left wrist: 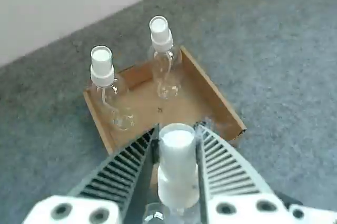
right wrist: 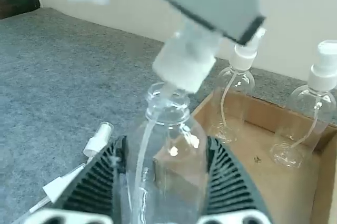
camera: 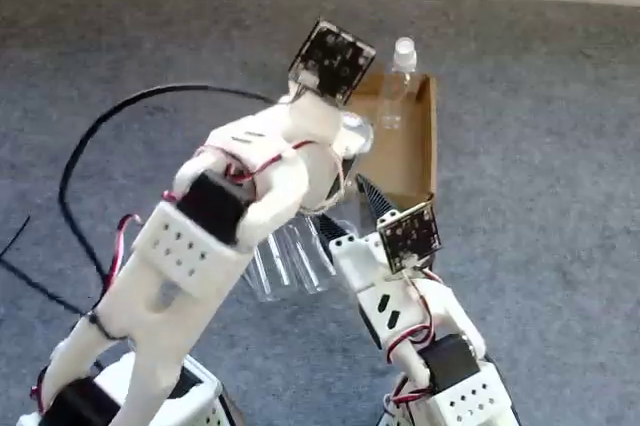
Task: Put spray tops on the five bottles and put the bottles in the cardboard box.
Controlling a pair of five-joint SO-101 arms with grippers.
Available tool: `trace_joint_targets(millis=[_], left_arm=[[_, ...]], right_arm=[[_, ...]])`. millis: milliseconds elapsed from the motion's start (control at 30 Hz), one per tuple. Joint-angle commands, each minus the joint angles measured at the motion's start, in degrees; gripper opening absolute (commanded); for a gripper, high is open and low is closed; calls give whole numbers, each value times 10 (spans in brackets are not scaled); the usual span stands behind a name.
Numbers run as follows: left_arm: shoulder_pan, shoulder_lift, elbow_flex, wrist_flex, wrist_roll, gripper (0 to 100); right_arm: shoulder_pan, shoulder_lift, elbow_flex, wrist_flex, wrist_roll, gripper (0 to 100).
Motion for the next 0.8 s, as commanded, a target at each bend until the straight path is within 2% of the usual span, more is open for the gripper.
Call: trace_joint_targets(millis=[0, 67, 333, 533, 767], left_arm=[[11, -57, 34, -11, -5, 138], [11, -73, 55, -11, -6, 178], [1, -81, 20, -16, -8, 171], [-51, -77, -20, -17, -8, 171], [-53, -78, 45, -20, -42, 147]], right_arm=[[15, -5, -7, -15, -5, 4], [15, -5, -7, -15, -5, 4], [15, -5, -5, -15, -5, 4], [16, -5, -5, -15, -5, 4], [16, -5, -5, -15, -5, 4]])
